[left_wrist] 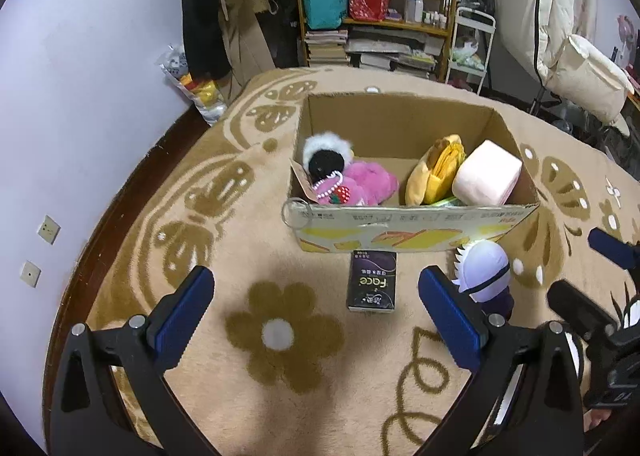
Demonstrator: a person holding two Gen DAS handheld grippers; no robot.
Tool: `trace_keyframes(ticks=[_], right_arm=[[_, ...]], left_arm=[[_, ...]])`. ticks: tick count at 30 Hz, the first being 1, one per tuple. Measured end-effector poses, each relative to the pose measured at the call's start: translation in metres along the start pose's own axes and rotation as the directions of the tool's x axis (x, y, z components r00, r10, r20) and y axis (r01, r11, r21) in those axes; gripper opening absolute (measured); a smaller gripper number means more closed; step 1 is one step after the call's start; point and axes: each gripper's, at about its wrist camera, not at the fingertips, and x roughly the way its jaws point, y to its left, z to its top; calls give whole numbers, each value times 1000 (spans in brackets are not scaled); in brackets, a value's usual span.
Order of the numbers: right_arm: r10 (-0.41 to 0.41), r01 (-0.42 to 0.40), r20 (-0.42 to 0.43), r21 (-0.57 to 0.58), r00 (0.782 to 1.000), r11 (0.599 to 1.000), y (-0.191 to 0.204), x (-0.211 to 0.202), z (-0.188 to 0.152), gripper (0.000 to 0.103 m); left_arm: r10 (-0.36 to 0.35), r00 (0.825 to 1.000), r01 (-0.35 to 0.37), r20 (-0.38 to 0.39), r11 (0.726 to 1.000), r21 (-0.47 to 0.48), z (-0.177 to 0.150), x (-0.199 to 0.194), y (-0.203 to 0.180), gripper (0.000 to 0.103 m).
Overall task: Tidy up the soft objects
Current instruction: 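Withdraw both tools from the box toward the plush doll and tissue pack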
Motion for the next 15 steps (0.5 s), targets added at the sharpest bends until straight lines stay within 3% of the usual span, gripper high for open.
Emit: trace_keyframes(ticks=[15], right_arm=[[6, -4, -97, 20, 995, 1000, -8, 42, -18, 103]], left_arm=[[-23, 998, 24, -61, 999, 23, 5, 31, -10, 101]])
